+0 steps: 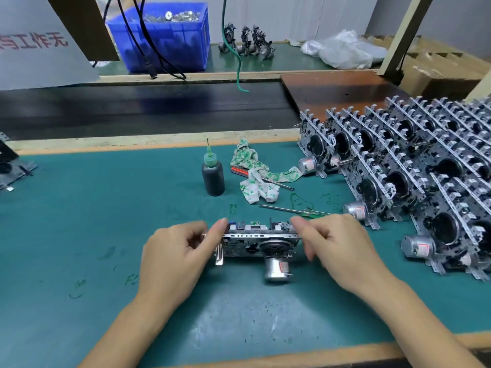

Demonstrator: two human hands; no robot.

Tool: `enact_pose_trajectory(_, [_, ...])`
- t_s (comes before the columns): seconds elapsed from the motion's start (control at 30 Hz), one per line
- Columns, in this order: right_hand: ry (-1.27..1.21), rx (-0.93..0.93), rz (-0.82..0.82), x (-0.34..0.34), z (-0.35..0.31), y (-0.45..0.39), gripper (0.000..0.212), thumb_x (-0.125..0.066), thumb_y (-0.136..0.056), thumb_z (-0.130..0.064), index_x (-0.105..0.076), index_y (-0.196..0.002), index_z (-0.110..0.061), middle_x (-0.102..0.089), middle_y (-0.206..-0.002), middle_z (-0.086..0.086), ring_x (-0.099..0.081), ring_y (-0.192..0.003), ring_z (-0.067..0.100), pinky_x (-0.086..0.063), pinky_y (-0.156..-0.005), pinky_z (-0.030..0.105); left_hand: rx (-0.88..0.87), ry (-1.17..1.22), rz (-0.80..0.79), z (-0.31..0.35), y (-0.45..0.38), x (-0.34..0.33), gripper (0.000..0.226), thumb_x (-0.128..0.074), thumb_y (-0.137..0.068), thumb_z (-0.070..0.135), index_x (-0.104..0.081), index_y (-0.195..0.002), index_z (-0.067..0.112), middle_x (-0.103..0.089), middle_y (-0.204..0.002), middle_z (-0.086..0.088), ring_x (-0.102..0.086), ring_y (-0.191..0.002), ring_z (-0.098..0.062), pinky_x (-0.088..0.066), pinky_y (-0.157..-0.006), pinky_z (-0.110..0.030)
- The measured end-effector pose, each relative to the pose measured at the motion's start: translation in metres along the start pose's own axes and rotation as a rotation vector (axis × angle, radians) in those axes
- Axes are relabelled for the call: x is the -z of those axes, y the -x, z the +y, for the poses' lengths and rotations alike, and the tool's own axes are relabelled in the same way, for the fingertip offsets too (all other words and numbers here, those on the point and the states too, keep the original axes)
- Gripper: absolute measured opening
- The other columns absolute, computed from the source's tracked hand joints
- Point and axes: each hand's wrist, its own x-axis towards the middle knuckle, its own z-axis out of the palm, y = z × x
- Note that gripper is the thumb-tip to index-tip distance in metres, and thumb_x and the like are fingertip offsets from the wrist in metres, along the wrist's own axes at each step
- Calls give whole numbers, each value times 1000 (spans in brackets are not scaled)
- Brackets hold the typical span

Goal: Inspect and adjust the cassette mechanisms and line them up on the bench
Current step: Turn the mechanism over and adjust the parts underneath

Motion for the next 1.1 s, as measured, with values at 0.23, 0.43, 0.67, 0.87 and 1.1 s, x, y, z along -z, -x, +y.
enact_pose_trajectory(0.23, [-456,131,-273,-8,17,-5,51,-77,-60,-46,-54,-106,-43,-60,-107,-20,-56,-107,6,-42,-92,20,-389,99,-49,33,-23,10,16,-60,-81,46,-64,-92,36,-63,-98,18,-55,-101,-6,-38,-90,-17])
enact_pose_trajectory(0.43, [-620,117,-193,-23,17,-6,39,-77,-62,-38,-63,-98,-36,-67,-98,-13,-61,-96,8,-45,-88,20,-511,76,-301,49,-31,-4,20,-71,-78,40,-75,-90,24,-64,-97,13,-54,-97,-4,-39,-89,-16])
enact_pose_trajectory(0.67, [-674,121,-158,-27,17,-5,31,-77,-63,-32,-65,-92,-29,-67,-92,-10,-63,-87,7,-46,-82,18,-497,73,-245,47,-31,-10,12,-70,-77,32,-77,-83,24,-61,-85,15,-47,-85,-5,-36,-82,-20])
enact_pose_trajectory(0.87, [-663,130,-156,-27,15,-5,31,-77,-67,-15,-65,-94,-26,-68,-93,-6,-63,-89,11,-47,-84,21,-489,71,-251,49,-29,-9,14,-70,-76,35,-79,-84,26,-52,-73,19,-41,-77,-7,-28,-76,-23])
enact_pose_trajectory(1.1, [-711,123,-146,-30,17,-1,29,-76,-70,-13,-66,-94,-25,-69,-91,-7,-63,-87,8,-45,-81,16,-460,81,-264,48,-30,-9,14,-69,-75,36,-77,-83,27,-53,-71,22,-42,-76,-6,-28,-77,-23])
